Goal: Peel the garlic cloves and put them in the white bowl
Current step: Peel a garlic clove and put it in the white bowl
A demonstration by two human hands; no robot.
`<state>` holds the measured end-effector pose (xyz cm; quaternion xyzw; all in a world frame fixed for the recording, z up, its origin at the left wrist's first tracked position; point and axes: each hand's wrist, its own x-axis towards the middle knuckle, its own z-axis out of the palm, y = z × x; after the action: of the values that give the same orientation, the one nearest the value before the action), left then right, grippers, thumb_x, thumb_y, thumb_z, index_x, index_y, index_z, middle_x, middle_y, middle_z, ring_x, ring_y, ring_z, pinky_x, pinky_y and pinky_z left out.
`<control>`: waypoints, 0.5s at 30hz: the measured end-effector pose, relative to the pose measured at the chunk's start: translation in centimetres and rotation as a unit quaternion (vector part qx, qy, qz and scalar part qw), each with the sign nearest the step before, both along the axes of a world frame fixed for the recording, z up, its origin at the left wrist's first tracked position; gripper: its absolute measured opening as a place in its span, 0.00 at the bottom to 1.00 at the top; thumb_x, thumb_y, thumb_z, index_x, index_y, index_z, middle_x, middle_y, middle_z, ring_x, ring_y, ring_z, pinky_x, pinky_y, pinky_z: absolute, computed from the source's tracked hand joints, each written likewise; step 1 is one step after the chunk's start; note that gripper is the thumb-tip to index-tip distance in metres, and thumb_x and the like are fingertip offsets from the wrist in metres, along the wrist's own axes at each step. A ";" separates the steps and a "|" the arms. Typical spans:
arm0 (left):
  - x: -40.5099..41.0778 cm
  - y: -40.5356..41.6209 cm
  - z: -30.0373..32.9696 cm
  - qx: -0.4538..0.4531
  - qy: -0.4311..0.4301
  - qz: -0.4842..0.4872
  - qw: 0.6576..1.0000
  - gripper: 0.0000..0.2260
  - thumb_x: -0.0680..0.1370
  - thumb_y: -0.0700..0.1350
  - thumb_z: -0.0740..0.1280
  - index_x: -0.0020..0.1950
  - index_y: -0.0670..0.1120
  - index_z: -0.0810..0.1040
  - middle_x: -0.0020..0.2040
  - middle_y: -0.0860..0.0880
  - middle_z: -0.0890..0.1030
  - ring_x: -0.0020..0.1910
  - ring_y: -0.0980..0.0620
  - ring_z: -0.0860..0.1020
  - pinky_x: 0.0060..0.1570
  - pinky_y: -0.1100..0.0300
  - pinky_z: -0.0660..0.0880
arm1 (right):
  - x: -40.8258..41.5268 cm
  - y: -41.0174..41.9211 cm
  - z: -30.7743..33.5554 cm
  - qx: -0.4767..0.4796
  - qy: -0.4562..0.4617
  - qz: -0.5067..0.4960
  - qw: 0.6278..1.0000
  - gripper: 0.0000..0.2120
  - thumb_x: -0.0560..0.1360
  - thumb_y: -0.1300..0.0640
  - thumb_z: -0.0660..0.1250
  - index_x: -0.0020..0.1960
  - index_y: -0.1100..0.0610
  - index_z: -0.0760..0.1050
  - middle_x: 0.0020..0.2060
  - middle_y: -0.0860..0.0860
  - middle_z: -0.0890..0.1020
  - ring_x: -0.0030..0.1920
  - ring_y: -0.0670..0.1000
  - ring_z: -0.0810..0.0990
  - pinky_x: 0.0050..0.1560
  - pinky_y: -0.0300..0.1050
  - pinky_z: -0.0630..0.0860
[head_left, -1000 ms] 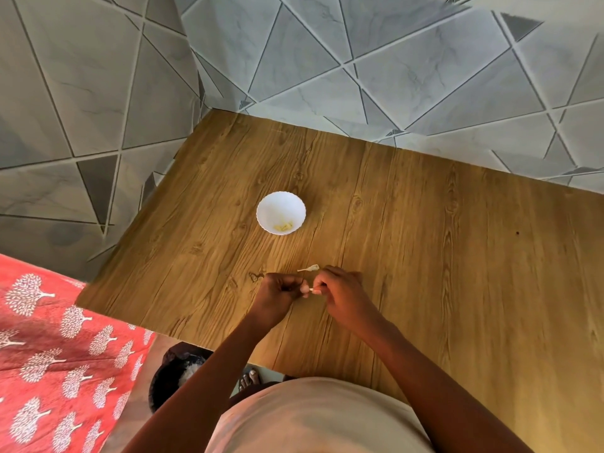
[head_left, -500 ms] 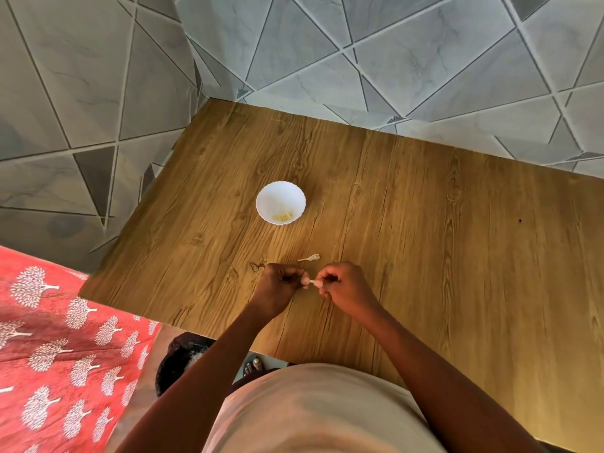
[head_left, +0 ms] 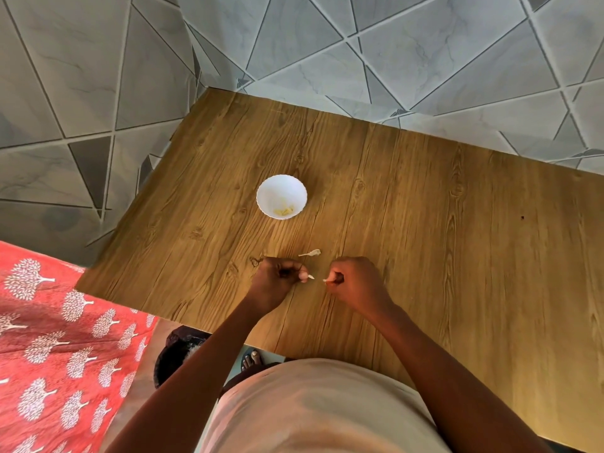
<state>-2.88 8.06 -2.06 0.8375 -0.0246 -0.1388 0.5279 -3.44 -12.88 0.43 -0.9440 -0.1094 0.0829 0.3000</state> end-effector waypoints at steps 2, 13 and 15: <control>-0.2 -0.2 -0.2 0.001 0.004 0.006 1.000 0.09 0.76 0.36 0.73 0.41 0.50 0.86 0.39 0.58 0.85 0.42 0.62 0.80 0.47 0.70 0.73 | 0.2 -0.2 0.0 -0.024 0.026 -0.012 0.999 0.11 0.67 0.57 0.79 0.34 0.52 0.77 0.33 0.46 0.81 0.34 0.46 0.79 0.36 0.46 0.77; -0.8 -1.1 0.1 -0.010 -0.031 0.034 0.999 0.07 0.75 0.31 0.73 0.44 0.43 0.86 0.40 0.53 0.85 0.41 0.61 0.82 0.46 0.69 0.76 | 0.0 0.7 -1.0 0.108 0.048 -0.020 0.993 0.05 0.74 0.59 0.76 0.50 0.55 0.86 0.42 0.47 0.87 0.41 0.40 0.82 0.46 0.35 0.77; -0.8 -1.2 -0.1 -0.008 -0.043 0.028 0.999 0.07 0.75 0.31 0.73 0.44 0.42 0.86 0.40 0.52 0.85 0.40 0.59 0.82 0.45 0.69 0.76 | -0.1 0.9 -1.2 0.109 0.057 -0.016 0.992 0.05 0.75 0.58 0.76 0.50 0.54 0.86 0.43 0.47 0.87 0.42 0.41 0.83 0.46 0.36 0.77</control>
<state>-3.66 6.85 -2.17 0.8390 -0.0248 -0.0871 0.5365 -3.50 -11.97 -0.74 -0.9011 -0.0859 0.1190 0.4081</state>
